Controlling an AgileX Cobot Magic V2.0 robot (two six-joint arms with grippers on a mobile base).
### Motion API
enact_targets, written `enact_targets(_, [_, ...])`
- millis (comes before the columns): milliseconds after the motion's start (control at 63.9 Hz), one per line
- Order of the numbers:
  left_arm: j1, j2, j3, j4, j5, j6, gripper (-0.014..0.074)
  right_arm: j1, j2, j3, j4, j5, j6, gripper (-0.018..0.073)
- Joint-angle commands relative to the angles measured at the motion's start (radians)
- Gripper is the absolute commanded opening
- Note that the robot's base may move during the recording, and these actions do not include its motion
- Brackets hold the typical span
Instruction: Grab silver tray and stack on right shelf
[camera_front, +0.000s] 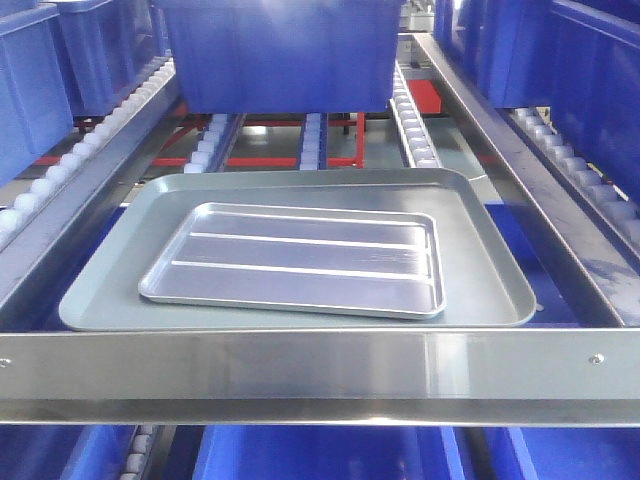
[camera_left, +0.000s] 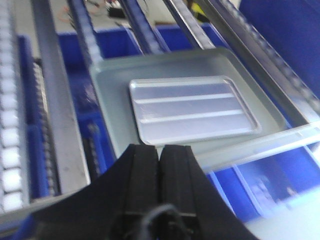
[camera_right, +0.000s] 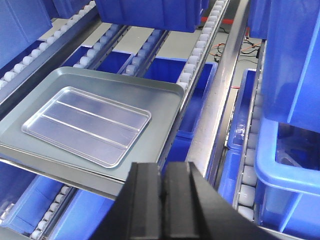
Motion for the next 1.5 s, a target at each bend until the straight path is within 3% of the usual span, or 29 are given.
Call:
enact_targets(0, [0.087,-0.024,0.044,-0.038,-0.216,0.067,-0.0094,-0.002,0.013,-0.027,-0.022,-0.080,-0.010,0.0049])
enact_targets(125, [0.216,-0.092,0.196,-0.070,-0.386,0.102,-0.0094,-0.002,0.013,-0.027,-0.022,-0.080,-0.010,0.0049])
enact_targets(219, [0.290,-0.141,0.284,-0.070,-0.428,0.103,-0.0094,-0.002,0.013,-0.027,-0.022,-0.080,-0.010,0.0049])
enact_targets(407, [0.405,-0.241,0.444,-0.070,-0.505,0.103,-0.0094,-0.002,0.013,-0.027,-0.022,-0.080,-0.010,0.0049])
enact_targets(548, [0.479,-0.314,0.592,-0.070,-0.674,0.103,-0.0094,-0.002,0.013,-0.027,-0.022,-0.080,-0.010,0.0049])
enact_targets(579, [0.492,-0.338,0.588,-0.070,-0.624,0.103,-0.0094,-0.002,0.013,-0.027,-0.022,-0.080,-0.010,0.0049])
enact_targets(1486, [0.496,-0.346,0.588,-0.070,-0.633,0.103,-0.0094,-0.002,0.013,-0.027,-0.022,-0.083,-0.010,0.0049])
